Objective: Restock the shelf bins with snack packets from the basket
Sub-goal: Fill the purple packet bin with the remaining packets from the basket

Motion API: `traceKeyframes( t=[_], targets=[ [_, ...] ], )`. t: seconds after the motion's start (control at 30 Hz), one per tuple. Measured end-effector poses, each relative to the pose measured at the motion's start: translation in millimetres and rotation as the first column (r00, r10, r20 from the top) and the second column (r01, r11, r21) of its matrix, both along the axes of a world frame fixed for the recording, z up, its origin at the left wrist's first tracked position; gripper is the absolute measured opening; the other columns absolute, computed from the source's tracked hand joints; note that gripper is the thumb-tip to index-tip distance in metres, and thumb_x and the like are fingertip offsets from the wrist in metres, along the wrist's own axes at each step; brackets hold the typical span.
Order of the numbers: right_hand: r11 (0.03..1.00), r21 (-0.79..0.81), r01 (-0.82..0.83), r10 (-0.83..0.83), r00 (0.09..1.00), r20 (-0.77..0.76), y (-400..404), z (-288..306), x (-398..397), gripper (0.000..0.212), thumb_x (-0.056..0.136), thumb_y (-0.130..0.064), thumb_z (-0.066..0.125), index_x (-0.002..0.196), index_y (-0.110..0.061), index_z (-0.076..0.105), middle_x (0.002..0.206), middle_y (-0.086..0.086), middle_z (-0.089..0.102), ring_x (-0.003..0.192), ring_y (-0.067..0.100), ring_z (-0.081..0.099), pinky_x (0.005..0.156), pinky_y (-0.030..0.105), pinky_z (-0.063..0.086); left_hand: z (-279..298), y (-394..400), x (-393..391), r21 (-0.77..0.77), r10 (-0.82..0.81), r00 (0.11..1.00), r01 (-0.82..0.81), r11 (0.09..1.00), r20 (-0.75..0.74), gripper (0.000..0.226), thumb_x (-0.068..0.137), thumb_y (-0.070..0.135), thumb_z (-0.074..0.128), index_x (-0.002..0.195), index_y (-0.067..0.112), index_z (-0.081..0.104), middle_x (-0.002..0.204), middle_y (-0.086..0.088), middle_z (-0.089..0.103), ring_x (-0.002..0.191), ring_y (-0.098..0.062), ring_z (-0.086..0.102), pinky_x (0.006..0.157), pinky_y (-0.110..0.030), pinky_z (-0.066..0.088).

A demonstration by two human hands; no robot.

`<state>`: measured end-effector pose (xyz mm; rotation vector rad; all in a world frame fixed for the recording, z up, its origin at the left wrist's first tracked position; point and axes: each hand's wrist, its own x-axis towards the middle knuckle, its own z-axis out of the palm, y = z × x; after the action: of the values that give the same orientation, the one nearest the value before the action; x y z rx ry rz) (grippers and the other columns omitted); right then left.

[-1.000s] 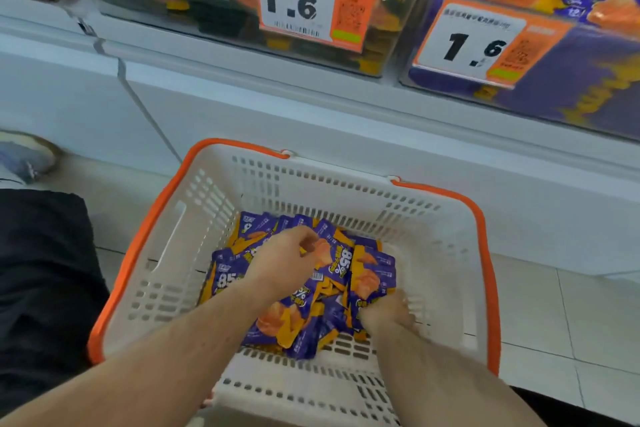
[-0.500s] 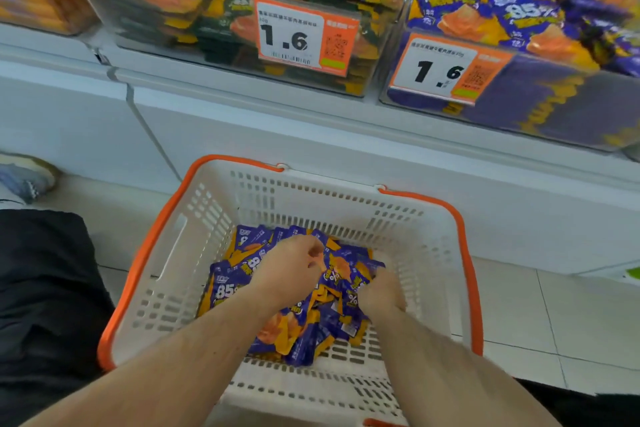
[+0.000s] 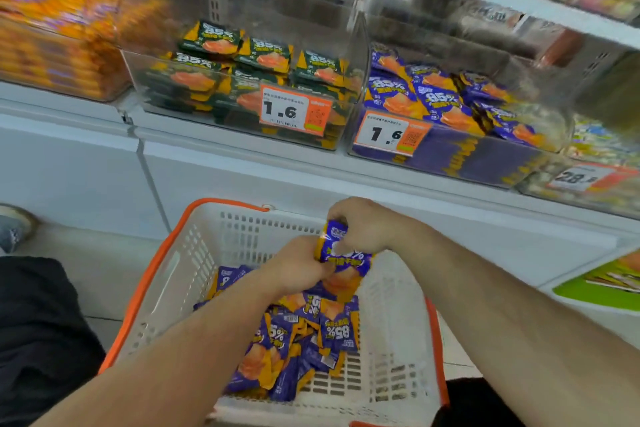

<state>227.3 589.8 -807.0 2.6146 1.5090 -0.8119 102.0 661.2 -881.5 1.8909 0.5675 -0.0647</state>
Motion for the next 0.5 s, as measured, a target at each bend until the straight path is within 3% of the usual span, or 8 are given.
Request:
traceKeyframes(
  t=[0.07, 0.13, 0.23, 0.3, 0.4, 0.5],
  targets=[
    [0.981, 0.171, 0.094, -0.103, 0.994, 0.044, -2, 9, -4, 0.058, 0.078, -0.024, 0.079, 0.128, -0.021, 0.050, 0.120, 0.003, 0.053, 0.105, 0.023, 0.053, 0.080, 0.031, 0.045, 6, 0, -5, -0.072, 0.065, 0.997, -0.061, 0.996, 0.051, 0.031, 0.089, 0.000, 0.056, 0.068, 0.023, 0.053, 0.045, 0.017, 0.050, 0.044, 0.000, 0.042, 0.046, -0.017, 0.031],
    [0.917, 0.373, 0.142, -0.224, 0.956, 0.187, -9, 12, -8, 0.064, 0.076, -0.029, 0.078, 0.132, -0.022, 0.046, 0.132, 0.004, 0.045, 0.122, 0.026, 0.045, 0.097, 0.035, 0.040, 13, 3, -8, -0.248, 0.218, 0.968, -0.182, 0.951, 0.124, 0.028, 0.091, 0.000, 0.058, 0.086, 0.026, 0.066, 0.070, 0.018, 0.069, 0.064, -0.002, 0.060, 0.057, -0.013, 0.042],
    [0.785, 0.604, 0.138, -0.318, 0.927, 0.200, -22, 15, -16, 0.050, 0.071, -0.027, 0.078, 0.115, -0.019, 0.055, 0.125, 0.003, 0.044, 0.119, 0.027, 0.047, 0.096, 0.038, 0.041, 26, 6, -7, -0.448, 0.373, 0.909, -0.261, 0.855, 0.183, 0.030, 0.091, -0.003, 0.060, 0.107, 0.021, 0.070, 0.101, -0.002, 0.075, 0.096, -0.019, 0.070, 0.083, -0.034, 0.055],
    [0.783, 0.608, 0.132, -0.296, 0.939, 0.177, -30, 14, -21, 0.052, 0.066, -0.034, 0.077, 0.112, -0.021, 0.056, 0.129, 0.003, 0.041, 0.124, 0.027, 0.045, 0.099, 0.041, 0.041, 37, 7, -4, -0.547, 0.437, 0.871, -0.258, 0.796, 0.225, 0.030, 0.090, -0.007, 0.058, 0.108, 0.014, 0.070, 0.102, -0.010, 0.075, 0.095, -0.027, 0.070, 0.082, -0.041, 0.058],
    [0.795, 0.583, 0.169, -0.301, 0.944, 0.136, -34, 14, -31, 0.085, 0.051, -0.064, 0.065, 0.126, -0.028, 0.048, 0.146, 0.003, 0.030, 0.136, 0.023, 0.035, 0.106, 0.042, 0.038, 57, 5, 2, -0.594, 0.436, 0.857, -0.205, 0.778, 0.276, 0.027, 0.092, -0.006, 0.056, 0.105, 0.012, 0.070, 0.097, -0.011, 0.075, 0.081, -0.023, 0.071, 0.063, -0.032, 0.056],
    [0.678, 0.706, 0.206, -0.340, 0.939, 0.052, -33, 14, -36, 0.094, 0.051, -0.056, 0.074, 0.135, -0.025, 0.043, 0.146, -0.001, 0.025, 0.130, 0.023, 0.041, 0.102, 0.041, 0.043, 70, 4, 12, -0.587, 0.396, 0.851, -0.134, 0.798, 0.344, 0.028, 0.092, -0.006, 0.055, 0.108, 0.013, 0.069, 0.102, -0.013, 0.074, 0.086, -0.027, 0.070, 0.073, -0.039, 0.055]
  ],
)
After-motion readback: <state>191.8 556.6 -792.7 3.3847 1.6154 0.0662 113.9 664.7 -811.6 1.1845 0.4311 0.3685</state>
